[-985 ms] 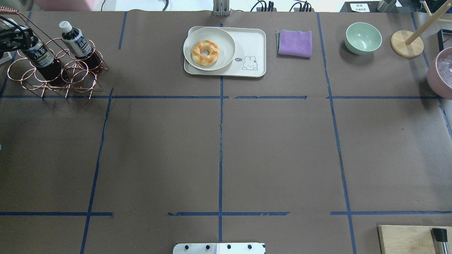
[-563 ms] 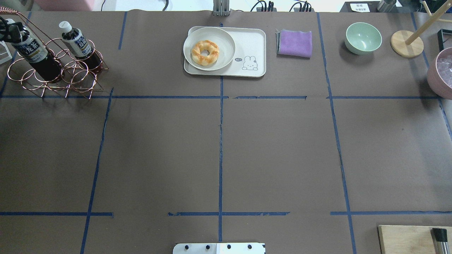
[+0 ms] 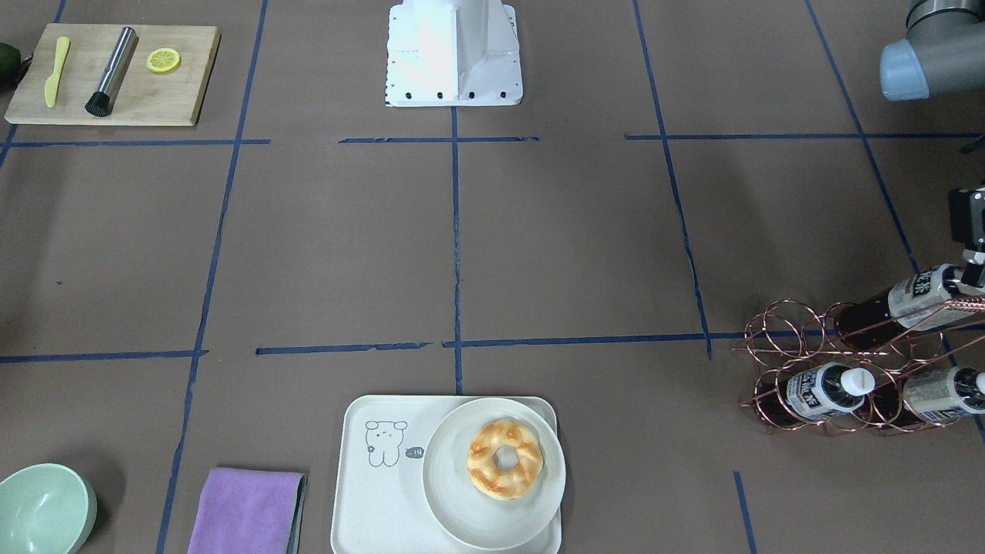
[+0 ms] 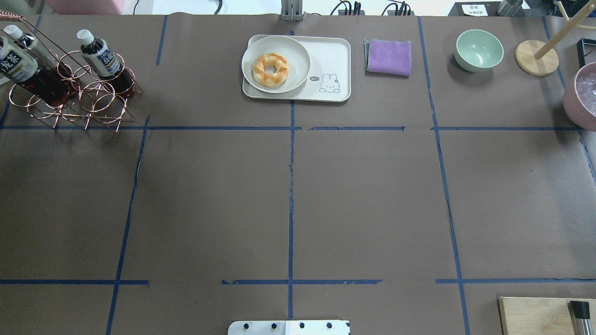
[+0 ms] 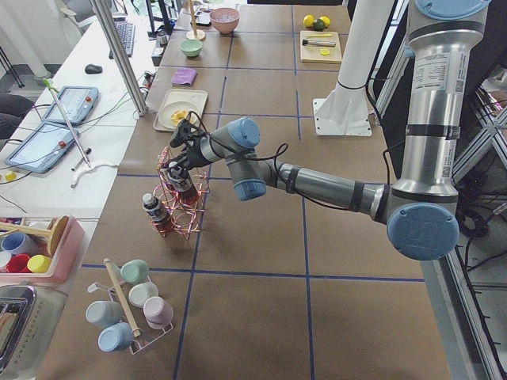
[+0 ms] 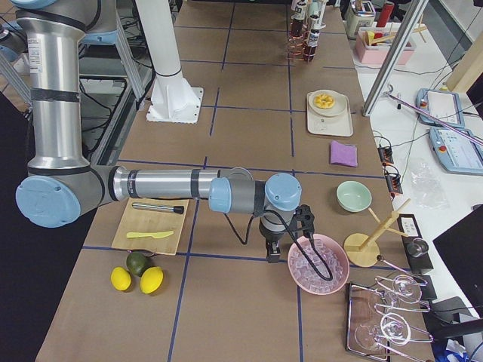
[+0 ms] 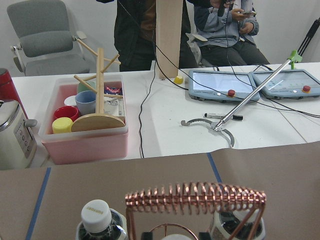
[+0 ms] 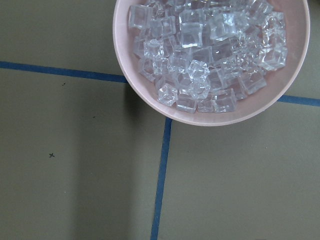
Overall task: Place tea on tray
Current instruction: 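Grasp a tea bottle in the rack with the left gripper and lift it out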
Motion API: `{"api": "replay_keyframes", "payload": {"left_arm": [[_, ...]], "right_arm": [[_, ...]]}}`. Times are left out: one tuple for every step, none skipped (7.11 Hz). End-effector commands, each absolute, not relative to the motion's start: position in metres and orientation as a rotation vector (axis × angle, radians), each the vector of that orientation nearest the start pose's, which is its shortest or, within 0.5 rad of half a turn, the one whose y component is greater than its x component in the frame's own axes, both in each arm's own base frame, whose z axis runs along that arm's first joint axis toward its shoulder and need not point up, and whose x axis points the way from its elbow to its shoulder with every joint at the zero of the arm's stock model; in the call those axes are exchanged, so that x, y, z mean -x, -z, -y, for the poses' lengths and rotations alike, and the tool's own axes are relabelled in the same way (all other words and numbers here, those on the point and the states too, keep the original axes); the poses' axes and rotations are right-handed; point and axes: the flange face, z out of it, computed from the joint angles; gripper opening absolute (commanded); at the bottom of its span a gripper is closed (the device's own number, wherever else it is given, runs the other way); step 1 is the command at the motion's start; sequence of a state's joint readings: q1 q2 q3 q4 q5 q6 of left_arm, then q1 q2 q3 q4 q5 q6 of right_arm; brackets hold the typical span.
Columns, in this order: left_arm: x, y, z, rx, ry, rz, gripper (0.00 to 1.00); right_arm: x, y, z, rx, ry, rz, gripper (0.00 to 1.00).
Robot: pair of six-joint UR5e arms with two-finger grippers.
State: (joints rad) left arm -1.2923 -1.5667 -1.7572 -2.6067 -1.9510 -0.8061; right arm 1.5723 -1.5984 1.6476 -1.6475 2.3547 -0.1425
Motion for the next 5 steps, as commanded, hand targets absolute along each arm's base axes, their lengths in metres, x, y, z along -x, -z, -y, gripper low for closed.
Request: {"api": "replay_keyframes", "payload": {"left_arm": [[-0.030, -0.453, 0.501, -0.837, 0.216, -0.943, 0.00], [-0.030, -0.446, 0.499, -0.845, 0.212, -0.951, 0.00], [-0.029, -0.439, 0.496, -0.828, 0.260, -0.984, 0.00], [-0.029, -0.424, 0.492, -0.810, 0.325, -1.033, 0.00], [-0.028, -0.410, 0.488, -0.825, 0.348, -1.052, 0.00]], "right_arm": [[-0.064, -0.642, 0.477, -0.029, 0.122, 0.784, 1.00], [-0.064, -0.641, 0.478, -0.030, 0.123, 0.784, 1.00], [-0.064, -0.641, 0.478, -0.030, 0.123, 0.784, 1.00], [-0.064, -0.641, 0.478, -0.030, 0.123, 0.784, 1.00], [-0.064, -0.642, 0.478, -0.029, 0.122, 0.784, 1.00]]}}
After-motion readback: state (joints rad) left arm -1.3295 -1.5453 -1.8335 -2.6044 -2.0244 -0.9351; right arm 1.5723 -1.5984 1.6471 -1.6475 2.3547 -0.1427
